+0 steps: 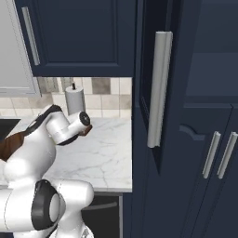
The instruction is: Retrieve the bottle and the shaker from the cabinet and place them next to the mixing bowl on the counter. Then add garlic from the fridge to the mixing bowl.
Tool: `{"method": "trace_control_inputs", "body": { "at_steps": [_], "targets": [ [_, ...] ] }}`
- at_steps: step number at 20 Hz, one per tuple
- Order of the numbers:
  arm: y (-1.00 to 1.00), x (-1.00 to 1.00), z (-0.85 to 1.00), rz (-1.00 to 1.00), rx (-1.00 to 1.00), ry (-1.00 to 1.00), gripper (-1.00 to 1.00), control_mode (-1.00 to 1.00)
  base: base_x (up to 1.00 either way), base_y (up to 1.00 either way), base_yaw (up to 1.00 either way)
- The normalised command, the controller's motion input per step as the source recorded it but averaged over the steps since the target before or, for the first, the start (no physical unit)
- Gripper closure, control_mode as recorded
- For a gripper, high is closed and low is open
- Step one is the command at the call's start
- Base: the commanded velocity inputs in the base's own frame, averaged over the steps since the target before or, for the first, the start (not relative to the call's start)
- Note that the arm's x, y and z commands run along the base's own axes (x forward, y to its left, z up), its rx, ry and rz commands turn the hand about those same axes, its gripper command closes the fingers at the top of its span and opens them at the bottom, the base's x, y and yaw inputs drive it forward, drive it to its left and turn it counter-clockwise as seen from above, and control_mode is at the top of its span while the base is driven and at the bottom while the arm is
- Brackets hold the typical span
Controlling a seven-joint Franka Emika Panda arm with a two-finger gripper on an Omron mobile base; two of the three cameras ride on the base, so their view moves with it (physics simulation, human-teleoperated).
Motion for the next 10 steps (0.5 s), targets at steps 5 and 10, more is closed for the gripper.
{"method": "trace_control_inputs", "body": {
  "at_steps": [5, 10],
  "targets": [
    [0.12, 0.07, -0.14, 0.05, 0.00, 0.00, 1.00, -1.00, 0.00, 0.00, 0.00],
    [0.18, 0.05, -0.09, 0.04, 0.00, 0.00, 1.00, -1.00, 0.00, 0.00, 0.00]
  ]
}}
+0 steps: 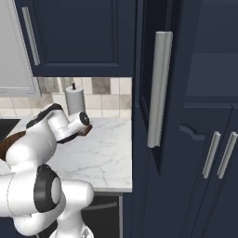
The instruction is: Retrieve the bottle and the shaker from the cabinet and place them next to the mixing bowl on the counter. Then add garlic from the fridge to the mixing bowl.
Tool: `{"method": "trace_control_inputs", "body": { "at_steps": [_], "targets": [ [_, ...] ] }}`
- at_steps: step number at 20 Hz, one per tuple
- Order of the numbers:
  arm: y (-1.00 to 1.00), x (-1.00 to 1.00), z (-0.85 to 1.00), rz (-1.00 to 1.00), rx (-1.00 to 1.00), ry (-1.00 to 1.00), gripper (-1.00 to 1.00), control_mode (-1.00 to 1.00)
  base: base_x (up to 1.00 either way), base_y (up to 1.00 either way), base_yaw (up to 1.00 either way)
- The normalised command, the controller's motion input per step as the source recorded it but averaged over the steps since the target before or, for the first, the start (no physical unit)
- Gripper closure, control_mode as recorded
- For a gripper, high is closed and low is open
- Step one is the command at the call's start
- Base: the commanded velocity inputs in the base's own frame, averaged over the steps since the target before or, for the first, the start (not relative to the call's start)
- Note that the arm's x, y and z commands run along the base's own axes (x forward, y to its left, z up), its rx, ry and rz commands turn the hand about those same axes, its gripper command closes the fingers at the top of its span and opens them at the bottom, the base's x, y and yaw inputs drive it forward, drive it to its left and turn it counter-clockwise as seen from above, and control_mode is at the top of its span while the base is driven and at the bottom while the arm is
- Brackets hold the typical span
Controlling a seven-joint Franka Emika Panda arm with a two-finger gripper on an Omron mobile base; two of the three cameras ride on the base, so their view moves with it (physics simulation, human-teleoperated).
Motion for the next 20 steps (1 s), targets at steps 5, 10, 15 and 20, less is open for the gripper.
{"method": "trace_control_inputs", "body": {
  "at_steps": [5, 10, 15, 20],
  "targets": [
    [0.13, 0.00, -0.26, 0.00, 0.00, -0.01, 1.00, -1.00, 0.00, 0.00, 0.00],
    [0.00, 0.00, -0.32, 0.00, 0.00, -0.01, 1.00, -1.00, 0.00, 0.00, 0.00],
    [-0.04, 0.00, -0.15, -0.01, 0.00, -0.01, 1.00, -1.00, 0.00, 0.00, 0.00],
    [-0.11, 0.04, -0.07, -0.02, 0.00, 0.00, 1.00, -1.00, 0.00, 0.00, 0.00]
  ]
}}
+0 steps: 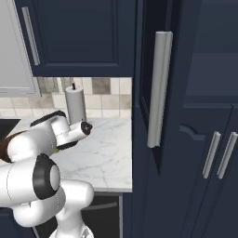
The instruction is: Retrieve the bottle and the shaker from the cabinet and place them next to the mixing bowl on the counter. Then add garlic from the fridge to the mixing bowl.
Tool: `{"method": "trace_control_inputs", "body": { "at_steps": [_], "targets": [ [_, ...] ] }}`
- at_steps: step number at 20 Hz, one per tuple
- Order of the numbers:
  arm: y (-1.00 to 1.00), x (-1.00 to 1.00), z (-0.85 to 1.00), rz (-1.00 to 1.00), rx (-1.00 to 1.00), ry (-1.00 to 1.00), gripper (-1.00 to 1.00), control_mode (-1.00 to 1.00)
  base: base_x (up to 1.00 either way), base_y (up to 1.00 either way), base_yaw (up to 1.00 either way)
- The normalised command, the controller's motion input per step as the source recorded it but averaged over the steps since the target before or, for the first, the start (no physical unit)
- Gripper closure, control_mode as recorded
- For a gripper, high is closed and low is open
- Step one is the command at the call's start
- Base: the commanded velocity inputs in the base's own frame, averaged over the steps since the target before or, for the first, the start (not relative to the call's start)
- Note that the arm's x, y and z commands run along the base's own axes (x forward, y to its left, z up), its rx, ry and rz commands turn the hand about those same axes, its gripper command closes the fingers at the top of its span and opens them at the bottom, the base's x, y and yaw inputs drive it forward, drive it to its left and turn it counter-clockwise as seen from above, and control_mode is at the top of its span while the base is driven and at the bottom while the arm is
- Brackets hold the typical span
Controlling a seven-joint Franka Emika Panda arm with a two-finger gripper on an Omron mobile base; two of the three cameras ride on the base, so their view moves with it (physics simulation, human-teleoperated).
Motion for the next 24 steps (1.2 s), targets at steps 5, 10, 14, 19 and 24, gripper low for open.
{"method": "trace_control_inputs", "body": {
  "at_steps": [5, 10, 14, 19, 24],
  "targets": [
    [-0.02, 0.08, -0.02, 0.00, 0.00, 0.00, 1.00, -1.00, 0.00, 0.00, 0.00],
    [0.00, 0.15, -0.10, 0.00, 0.00, -0.01, 1.00, -1.00, 0.00, 0.00, 0.00],
    [0.00, 0.07, -0.15, 0.00, 0.00, -0.03, 1.00, -1.00, 0.00, 0.00, 0.00],
    [0.00, 0.06, -0.15, 0.00, 0.00, -0.03, 1.00, -1.00, 0.00, 0.00, 0.00],
    [0.00, 0.01, -0.21, 0.00, 0.00, -0.01, 1.00, -1.00, 0.00, 0.00, 0.00]
  ]
}}
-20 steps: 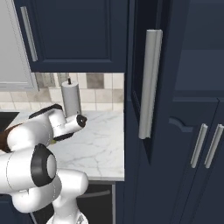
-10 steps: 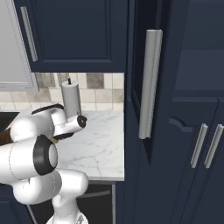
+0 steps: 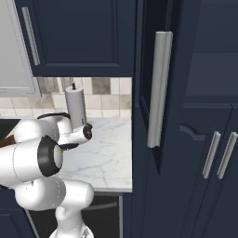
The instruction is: Retrieve the bottle and the shaker from the cabinet and place them next to the mixing bowl on the counter. Then add garlic from the fridge to the mixing bowl.
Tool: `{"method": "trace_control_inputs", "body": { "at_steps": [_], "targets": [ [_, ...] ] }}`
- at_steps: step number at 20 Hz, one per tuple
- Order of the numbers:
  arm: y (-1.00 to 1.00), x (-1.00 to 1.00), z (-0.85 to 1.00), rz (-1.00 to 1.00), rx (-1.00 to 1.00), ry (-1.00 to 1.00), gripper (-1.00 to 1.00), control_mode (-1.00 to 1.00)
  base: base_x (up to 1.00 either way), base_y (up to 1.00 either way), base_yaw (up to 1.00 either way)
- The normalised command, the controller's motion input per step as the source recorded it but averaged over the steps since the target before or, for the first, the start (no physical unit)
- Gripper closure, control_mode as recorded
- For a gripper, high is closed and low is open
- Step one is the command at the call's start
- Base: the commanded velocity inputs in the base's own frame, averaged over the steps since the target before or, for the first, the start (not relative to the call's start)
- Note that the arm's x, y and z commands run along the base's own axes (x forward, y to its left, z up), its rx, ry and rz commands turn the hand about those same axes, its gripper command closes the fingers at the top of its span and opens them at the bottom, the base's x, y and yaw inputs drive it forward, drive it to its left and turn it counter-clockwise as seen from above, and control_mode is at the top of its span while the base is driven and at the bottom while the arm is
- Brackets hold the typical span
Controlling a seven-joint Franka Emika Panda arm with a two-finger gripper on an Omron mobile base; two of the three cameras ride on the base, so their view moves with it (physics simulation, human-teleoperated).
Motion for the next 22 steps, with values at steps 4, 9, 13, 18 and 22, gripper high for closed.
{"method": "trace_control_inputs", "body": {
  "at_steps": [4, 9, 13, 18, 22],
  "targets": [
    [0.00, 0.00, -0.22, 0.00, 0.00, -0.01, 1.00, -1.00, 0.00, 0.00, 0.00],
    [0.00, 0.00, -0.18, 0.00, 0.00, 0.00, 1.00, -1.00, 0.00, 0.00, 0.00],
    [0.00, 0.00, -0.07, 0.00, -0.01, 0.00, 1.00, -1.00, 0.00, 0.00, 0.00],
    [0.00, 0.00, 0.00, 0.00, 0.00, 0.00, 1.00, -1.00, 0.00, 0.00, 0.00],
    [0.00, 0.00, 0.00, 0.00, 0.00, 0.00, 1.00, -1.00, 0.00, 0.00, 0.00]
  ]
}}
